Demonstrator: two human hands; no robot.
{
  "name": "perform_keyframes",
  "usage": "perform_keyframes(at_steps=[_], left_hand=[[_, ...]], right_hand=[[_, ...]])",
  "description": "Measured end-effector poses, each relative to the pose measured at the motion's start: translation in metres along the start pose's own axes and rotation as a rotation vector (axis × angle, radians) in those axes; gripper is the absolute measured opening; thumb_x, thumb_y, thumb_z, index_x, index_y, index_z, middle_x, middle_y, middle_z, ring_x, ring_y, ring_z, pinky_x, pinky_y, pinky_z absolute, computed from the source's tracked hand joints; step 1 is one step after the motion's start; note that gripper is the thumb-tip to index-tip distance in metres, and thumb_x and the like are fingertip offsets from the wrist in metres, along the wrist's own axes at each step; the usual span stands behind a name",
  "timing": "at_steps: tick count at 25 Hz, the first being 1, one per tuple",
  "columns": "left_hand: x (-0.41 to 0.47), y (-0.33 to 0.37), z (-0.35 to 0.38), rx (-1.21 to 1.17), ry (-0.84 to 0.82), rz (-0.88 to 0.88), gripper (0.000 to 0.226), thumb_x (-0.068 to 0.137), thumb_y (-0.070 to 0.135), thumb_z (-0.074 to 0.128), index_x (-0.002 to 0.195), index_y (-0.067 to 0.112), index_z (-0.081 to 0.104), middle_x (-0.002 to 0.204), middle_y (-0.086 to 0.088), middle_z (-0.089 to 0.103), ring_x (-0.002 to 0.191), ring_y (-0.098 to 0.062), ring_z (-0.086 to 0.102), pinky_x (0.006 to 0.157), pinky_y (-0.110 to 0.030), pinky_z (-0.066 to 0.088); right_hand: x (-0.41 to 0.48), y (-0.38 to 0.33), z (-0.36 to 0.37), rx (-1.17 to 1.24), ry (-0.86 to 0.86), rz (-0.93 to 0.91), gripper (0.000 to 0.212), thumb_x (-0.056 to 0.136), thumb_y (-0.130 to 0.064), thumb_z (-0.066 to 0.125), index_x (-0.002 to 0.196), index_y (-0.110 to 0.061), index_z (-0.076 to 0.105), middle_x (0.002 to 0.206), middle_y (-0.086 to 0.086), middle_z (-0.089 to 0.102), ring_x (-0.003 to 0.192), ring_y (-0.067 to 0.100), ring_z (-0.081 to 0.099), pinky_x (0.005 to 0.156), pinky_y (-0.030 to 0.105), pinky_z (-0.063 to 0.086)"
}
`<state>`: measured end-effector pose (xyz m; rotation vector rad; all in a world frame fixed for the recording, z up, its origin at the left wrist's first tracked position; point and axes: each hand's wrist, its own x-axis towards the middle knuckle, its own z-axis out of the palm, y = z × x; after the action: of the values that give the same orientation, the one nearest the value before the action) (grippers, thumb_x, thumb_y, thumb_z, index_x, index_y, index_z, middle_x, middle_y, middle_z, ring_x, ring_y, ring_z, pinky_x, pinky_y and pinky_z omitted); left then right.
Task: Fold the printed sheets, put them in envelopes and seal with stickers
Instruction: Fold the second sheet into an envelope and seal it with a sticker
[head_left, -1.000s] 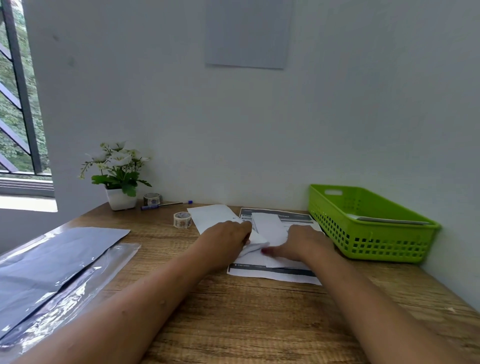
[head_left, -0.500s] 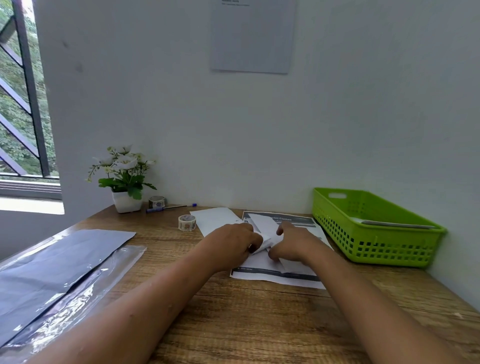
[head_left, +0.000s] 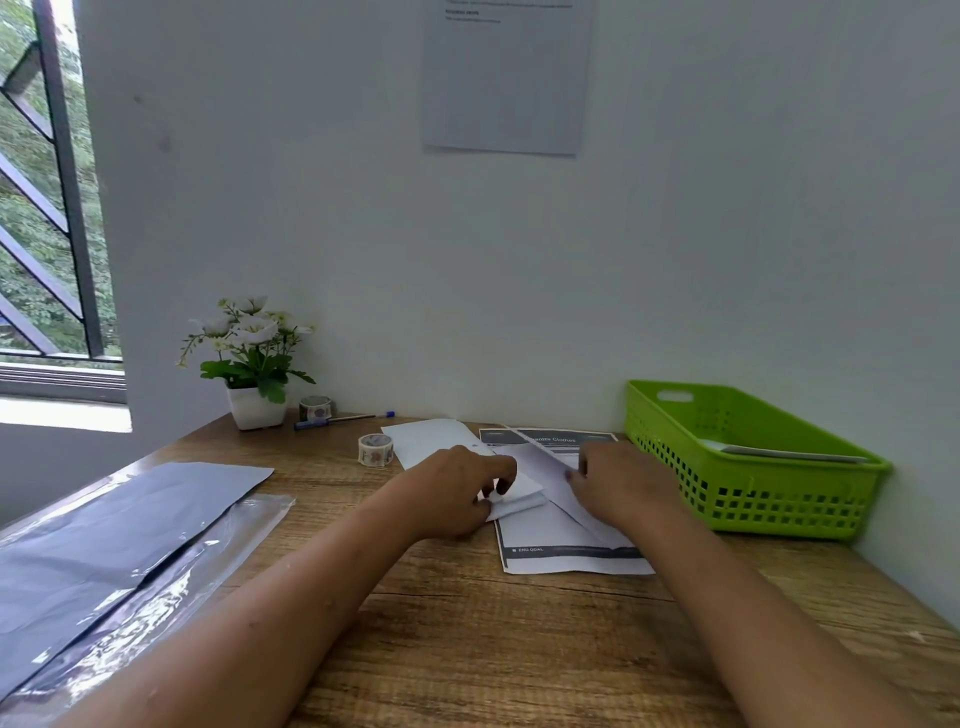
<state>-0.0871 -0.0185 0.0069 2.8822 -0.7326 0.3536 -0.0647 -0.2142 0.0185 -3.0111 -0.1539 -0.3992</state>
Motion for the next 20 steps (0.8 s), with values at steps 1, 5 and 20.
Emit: perform_keyframes(at_steps=[1,5,20], left_hand=[[0.0,0.0,0.0,-0.006,0.001,-0.009,0.018,0.087,0.013,0.049,0.104,0.021,0.052,0.108,-0.003,0.065,0.092,-0.02,0.058,0.078,-0.03,0.046],[0.0,0.003,-0.003,0.028,0.003,0.0,0.021,0.089,0.008,0.044,0.103,0.02,0.054,0.105,-0.005,0.066,0.087,-0.021,0.055,0.071,-0.028,0.04],[0.002,-0.002,0.0,0.133,0.087,-0.099,0.029,0.089,0.018,0.048,0.11,0.029,0.066,0.122,0.007,0.057,0.112,-0.016,0.052,0.084,-0.029,0.043]], right_hand=[[0.004,0.004,0.002,0.053,-0.064,0.037,0.049,0.091,-0.059,0.036,0.109,-0.02,0.057,0.122,0.006,0.06,0.11,0.026,0.057,0.083,0.034,0.045],[0.014,0.024,0.013,-0.039,-0.255,0.199,0.08,0.073,-0.074,0.045,0.133,-0.021,0.046,0.138,0.004,0.051,0.123,0.027,0.05,0.097,0.041,0.044],[0.006,0.021,-0.007,0.418,-0.343,0.193,0.075,0.078,-0.029,0.076,0.136,0.004,0.041,0.134,0.015,0.051,0.121,0.027,0.052,0.099,0.032,0.044]])
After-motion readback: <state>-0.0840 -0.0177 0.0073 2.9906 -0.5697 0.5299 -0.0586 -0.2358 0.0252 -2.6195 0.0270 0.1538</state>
